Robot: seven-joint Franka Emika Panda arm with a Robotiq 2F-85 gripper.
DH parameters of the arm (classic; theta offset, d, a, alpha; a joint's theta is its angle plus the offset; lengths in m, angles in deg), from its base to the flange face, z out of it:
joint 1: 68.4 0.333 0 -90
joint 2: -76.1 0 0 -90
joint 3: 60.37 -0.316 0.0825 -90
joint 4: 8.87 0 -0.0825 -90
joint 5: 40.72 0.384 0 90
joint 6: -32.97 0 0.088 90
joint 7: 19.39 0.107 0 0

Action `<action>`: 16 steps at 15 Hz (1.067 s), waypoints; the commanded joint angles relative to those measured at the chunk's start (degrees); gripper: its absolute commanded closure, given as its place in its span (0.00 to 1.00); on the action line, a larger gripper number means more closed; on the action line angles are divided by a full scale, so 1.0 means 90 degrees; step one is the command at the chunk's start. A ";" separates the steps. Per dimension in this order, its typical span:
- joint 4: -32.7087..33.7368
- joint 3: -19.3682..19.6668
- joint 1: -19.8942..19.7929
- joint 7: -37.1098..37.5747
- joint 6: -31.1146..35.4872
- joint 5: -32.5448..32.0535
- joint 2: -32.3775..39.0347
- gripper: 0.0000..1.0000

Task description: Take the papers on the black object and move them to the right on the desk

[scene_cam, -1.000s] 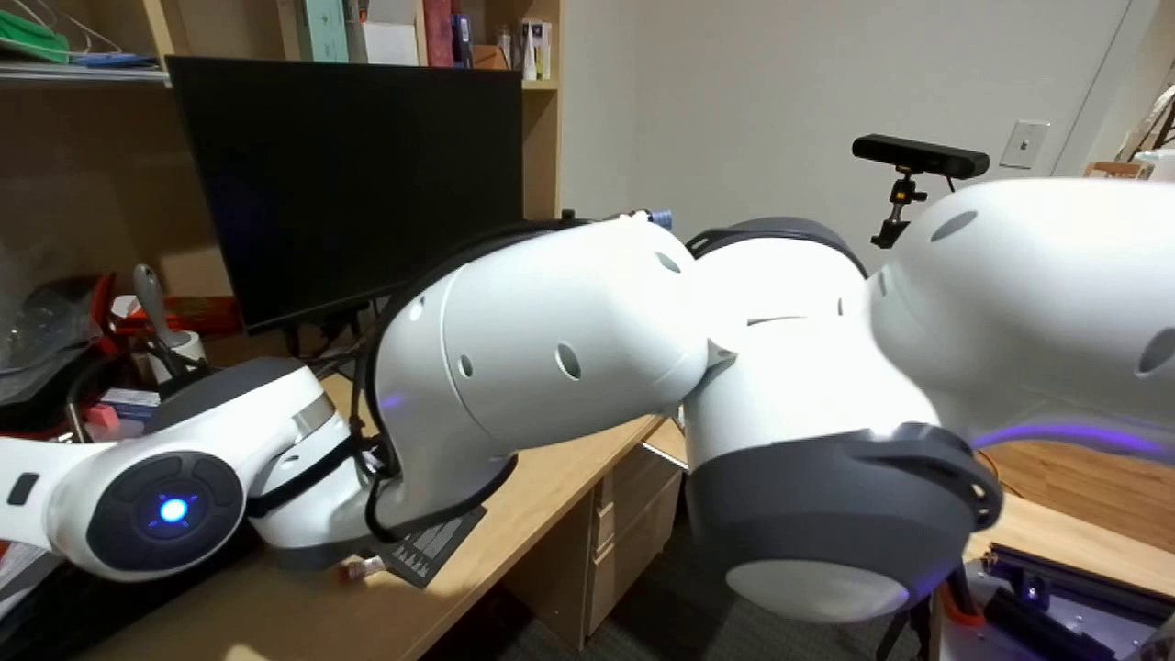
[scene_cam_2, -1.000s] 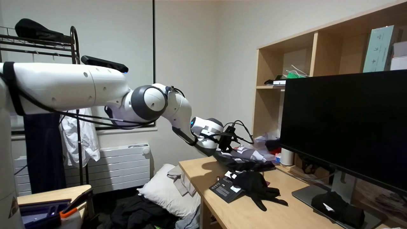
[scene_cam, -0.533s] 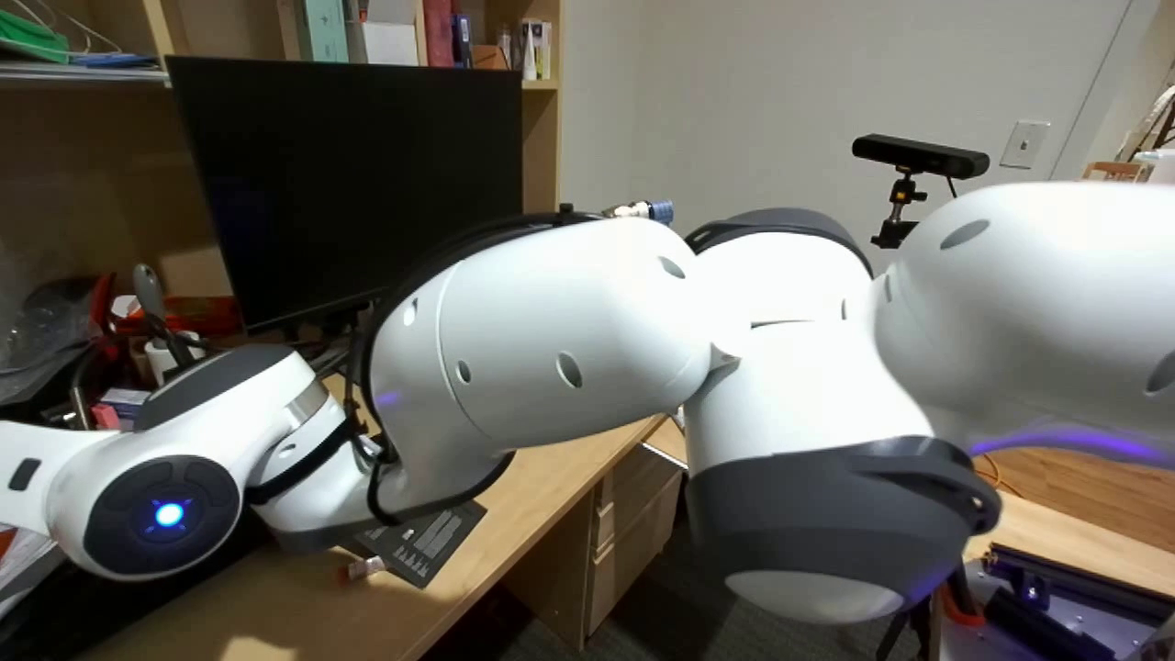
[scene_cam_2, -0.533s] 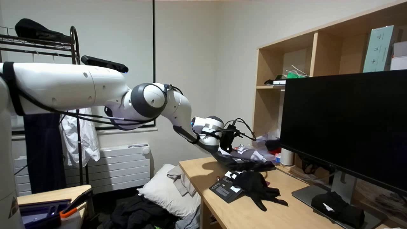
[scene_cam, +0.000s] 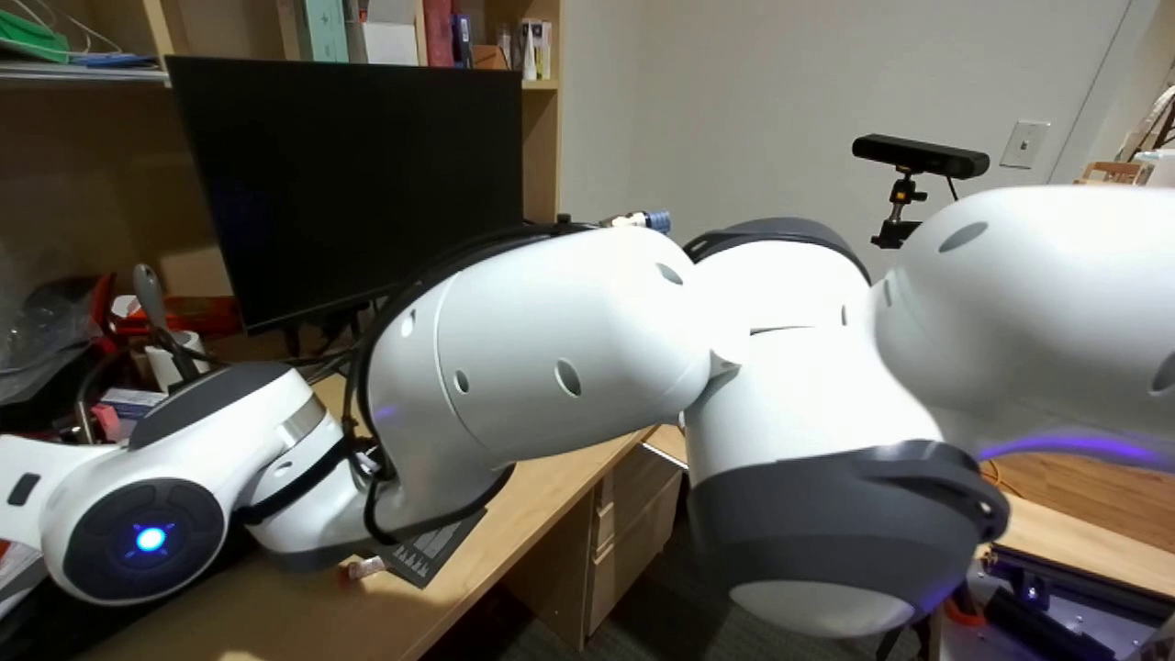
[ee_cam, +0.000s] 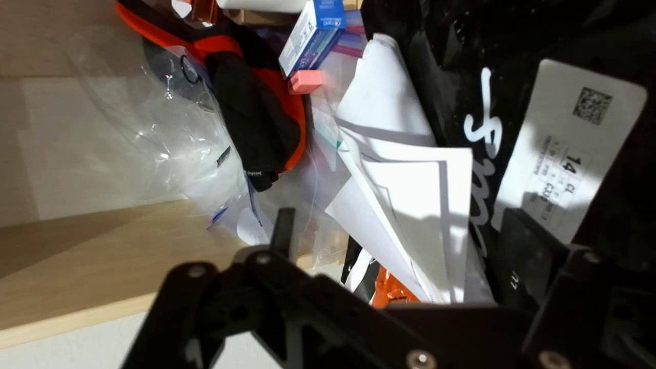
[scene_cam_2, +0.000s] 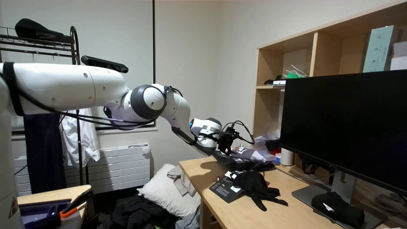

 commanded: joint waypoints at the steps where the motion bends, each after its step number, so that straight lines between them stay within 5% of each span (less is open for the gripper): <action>1: -0.0012 -0.0129 -0.0015 0.0055 -0.0046 -0.0014 0.0001 0.00; 11: 0.0046 0.0122 0.0060 0.0665 -0.0112 -0.0321 -0.0002 0.00; 13: 0.0023 0.0059 0.0036 0.0487 -0.0080 -0.0253 -0.0002 0.26; 16: -0.0005 -0.0042 0.0014 0.0426 -0.0079 -0.0163 -0.0001 0.47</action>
